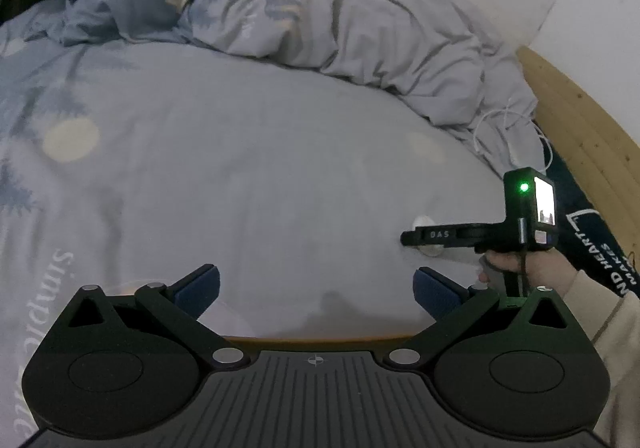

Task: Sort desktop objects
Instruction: 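Close the right tool on the white earbud case, then lift the earbud case with the right tool and carry it over the box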

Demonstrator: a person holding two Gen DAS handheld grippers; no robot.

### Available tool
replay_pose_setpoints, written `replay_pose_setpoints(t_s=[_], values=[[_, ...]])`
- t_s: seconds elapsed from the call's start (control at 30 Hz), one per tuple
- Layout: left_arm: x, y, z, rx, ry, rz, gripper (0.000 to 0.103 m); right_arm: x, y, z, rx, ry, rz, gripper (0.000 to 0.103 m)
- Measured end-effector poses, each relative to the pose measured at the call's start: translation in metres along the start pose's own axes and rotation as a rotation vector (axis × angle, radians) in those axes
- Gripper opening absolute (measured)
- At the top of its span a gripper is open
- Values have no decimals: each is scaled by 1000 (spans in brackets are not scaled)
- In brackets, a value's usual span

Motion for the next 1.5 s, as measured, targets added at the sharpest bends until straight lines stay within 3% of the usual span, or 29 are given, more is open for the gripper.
replay_pose_setpoints(t_s=[0.07, 0.1, 0.2, 0.6, 1.03, 1.5], values=[[0, 0, 1, 2, -1, -2, 103, 1, -2, 3, 1, 1, -4, 65], [0, -1, 2, 4, 1, -3, 103, 2, -3, 5, 2, 1, -7, 55], [-1, -2, 4, 8, 9, -7, 103, 4, -5, 10, 6, 3, -17, 50], [2, -1, 23, 8, 22, -6, 103, 11, 4, 17, 30, 52, -44, 50], [38, -5, 73, 50, 5, -38, 103, 6, -14, 112, 116, 141, -46, 50], [63, -31, 137, 103, 16, -84, 103, 3, -64, 205, 192, 238, -40, 50]])
Point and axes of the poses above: each gripper's, at about its wrist camera, not at the fingertips, and z roughly against the way its jaws point, x to its right, y to its top, the point moved 8 cm from there along -z, roughly the way its jaws point, and after that the axes turned 11 degrees about -z, right-handed, at the moved point
